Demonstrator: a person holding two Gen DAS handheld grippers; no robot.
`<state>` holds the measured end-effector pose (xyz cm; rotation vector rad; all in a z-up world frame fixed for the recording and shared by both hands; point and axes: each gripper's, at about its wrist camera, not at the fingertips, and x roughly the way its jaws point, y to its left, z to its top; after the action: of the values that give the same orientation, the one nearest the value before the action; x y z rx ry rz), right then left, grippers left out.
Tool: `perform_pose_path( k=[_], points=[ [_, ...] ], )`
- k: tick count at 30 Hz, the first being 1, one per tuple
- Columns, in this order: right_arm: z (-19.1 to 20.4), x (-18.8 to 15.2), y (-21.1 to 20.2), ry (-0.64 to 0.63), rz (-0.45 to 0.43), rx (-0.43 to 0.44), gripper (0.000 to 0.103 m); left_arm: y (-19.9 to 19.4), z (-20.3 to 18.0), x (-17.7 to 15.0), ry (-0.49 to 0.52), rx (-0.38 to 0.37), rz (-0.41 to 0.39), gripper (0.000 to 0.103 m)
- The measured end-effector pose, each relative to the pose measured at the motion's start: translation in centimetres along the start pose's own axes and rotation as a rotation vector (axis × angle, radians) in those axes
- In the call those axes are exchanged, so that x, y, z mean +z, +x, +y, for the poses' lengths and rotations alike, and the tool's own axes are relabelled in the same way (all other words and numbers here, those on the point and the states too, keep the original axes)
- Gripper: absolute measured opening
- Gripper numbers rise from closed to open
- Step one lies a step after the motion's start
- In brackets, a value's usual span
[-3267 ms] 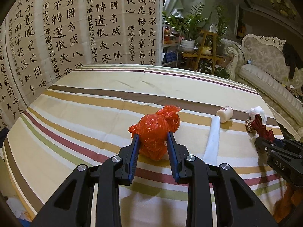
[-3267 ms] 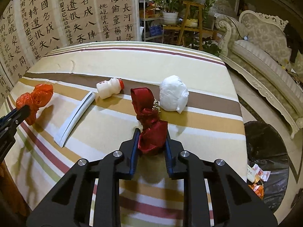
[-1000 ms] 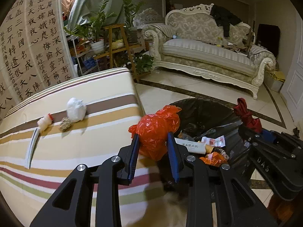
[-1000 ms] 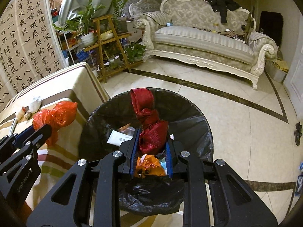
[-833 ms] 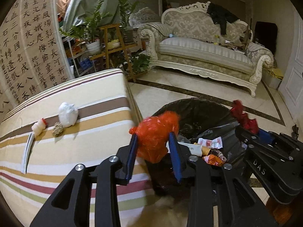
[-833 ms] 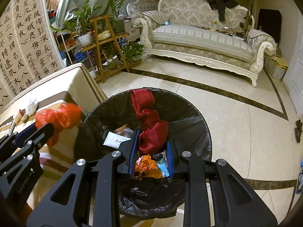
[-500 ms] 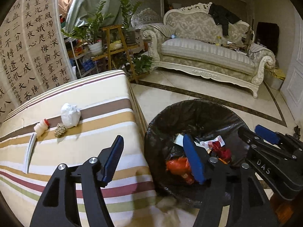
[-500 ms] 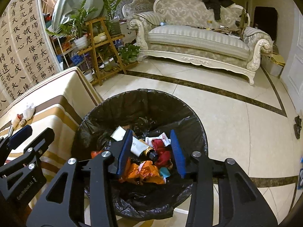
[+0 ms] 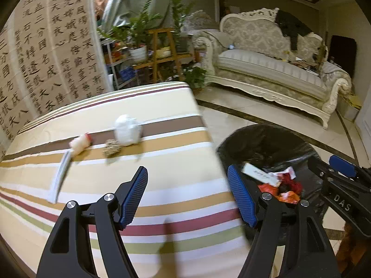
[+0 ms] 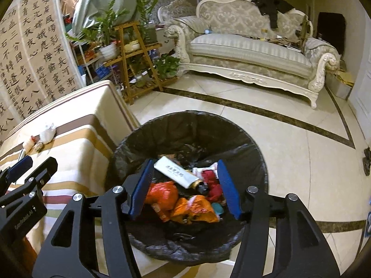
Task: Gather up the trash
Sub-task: 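Move both open tools from the bin back toward the table, then grasp the white strip with the left tool while the right tool grasps the white bag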
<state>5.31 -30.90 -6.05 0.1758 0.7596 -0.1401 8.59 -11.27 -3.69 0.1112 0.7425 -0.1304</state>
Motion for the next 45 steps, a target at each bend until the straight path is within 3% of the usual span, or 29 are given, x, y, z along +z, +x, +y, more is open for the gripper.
perform_pose_path(
  k=[19, 21, 24, 32, 38, 45],
  points=[
    [10.9, 0.5, 1.0, -0.154, 0.041, 0.156, 0.056, 0.8, 14.4, -1.5, -0.177, 0.242, 0.059, 0.069],
    [12.0, 0.7, 1.2, -0.169, 0.045, 0.165, 0.056, 1.5, 15.9, -1.5, -0.204, 0.232, 0.089, 0.069],
    [13.7, 1.0, 1.6, -0.192, 0.053, 0.18, 0.056, 2.4, 17.0, -1.4, -0.225, 0.206, 0.134, 0.059],
    [17.8, 2.1, 2.0, -0.247, 0.051, 0.215, 0.056, 3.1, 17.7, -1.5, -0.197, 0.175, 0.163, 0.021],
    [20.4, 2.7, 2.6, -0.283, 0.049, 0.231, 0.056, 2.5, 18.8, -1.5, -0.223, 0.138, 0.144, 0.019],
    [22.8, 3.5, 3.9, -0.311, 0.06, 0.239, 0.056, 1.9, 21.1, -0.9, -0.246, 0.172, 0.107, 0.019]
  ],
)
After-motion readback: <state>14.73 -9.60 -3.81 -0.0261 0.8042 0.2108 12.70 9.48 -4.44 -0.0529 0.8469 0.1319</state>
